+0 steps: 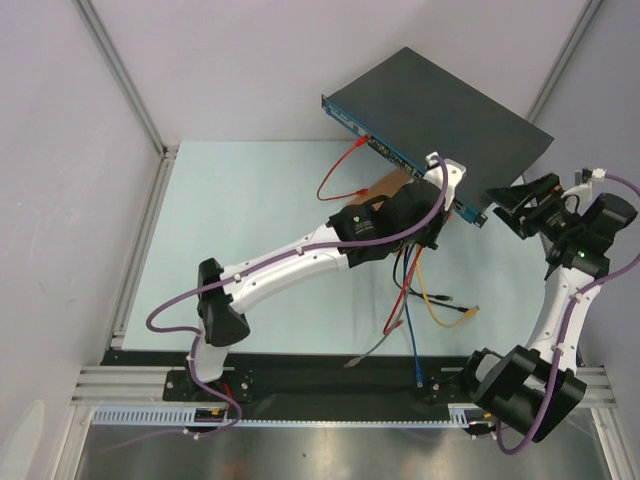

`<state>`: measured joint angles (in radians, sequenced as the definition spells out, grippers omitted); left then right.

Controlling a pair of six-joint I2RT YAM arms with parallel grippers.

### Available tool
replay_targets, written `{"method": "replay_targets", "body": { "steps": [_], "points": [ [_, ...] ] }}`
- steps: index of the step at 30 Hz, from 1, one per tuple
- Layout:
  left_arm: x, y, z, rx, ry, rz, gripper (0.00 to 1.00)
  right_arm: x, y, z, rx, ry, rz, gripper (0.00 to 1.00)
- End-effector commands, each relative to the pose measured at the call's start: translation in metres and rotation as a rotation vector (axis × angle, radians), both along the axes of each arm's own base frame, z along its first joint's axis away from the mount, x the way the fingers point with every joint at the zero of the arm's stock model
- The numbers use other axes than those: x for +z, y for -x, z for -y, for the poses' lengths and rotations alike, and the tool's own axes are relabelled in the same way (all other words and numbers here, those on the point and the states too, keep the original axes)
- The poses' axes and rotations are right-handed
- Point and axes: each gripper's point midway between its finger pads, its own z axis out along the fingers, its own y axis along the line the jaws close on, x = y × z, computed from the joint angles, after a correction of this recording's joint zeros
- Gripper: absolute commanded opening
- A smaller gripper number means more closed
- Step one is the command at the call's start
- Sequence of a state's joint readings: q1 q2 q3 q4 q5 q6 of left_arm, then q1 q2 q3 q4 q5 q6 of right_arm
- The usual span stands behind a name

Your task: Insert the plug into the switch port

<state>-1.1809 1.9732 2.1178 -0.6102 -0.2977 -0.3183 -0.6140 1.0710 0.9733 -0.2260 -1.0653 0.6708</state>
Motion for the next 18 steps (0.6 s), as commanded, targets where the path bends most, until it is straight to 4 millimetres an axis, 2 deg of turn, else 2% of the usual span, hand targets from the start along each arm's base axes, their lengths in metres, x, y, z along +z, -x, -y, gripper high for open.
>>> {"method": "replay_targets", "body": {
  "steps": [1, 8, 12, 18],
  "points": [
    [0.030, -0.020, -0.001, 0.072, 0.093, 0.033, 0.00, 0.009, -0.006, -0.011, 0.015, 0.033, 0.074, 0.90],
    [0.025, -0.032, 0.001, 0.086, 0.085, 0.056, 0.00, 0.006, -0.016, -0.021, 0.038, 0.023, 0.074, 0.86],
    [0.025, -0.035, 0.003, 0.083, 0.088, 0.060, 0.00, 0.006, -0.018, -0.027, 0.056, 0.023, 0.080, 0.75],
    [0.026, -0.038, 0.009, 0.074, 0.105, 0.067, 0.00, 0.002, -0.015, -0.034, 0.078, 0.020, 0.076, 0.64]
  ]
}}
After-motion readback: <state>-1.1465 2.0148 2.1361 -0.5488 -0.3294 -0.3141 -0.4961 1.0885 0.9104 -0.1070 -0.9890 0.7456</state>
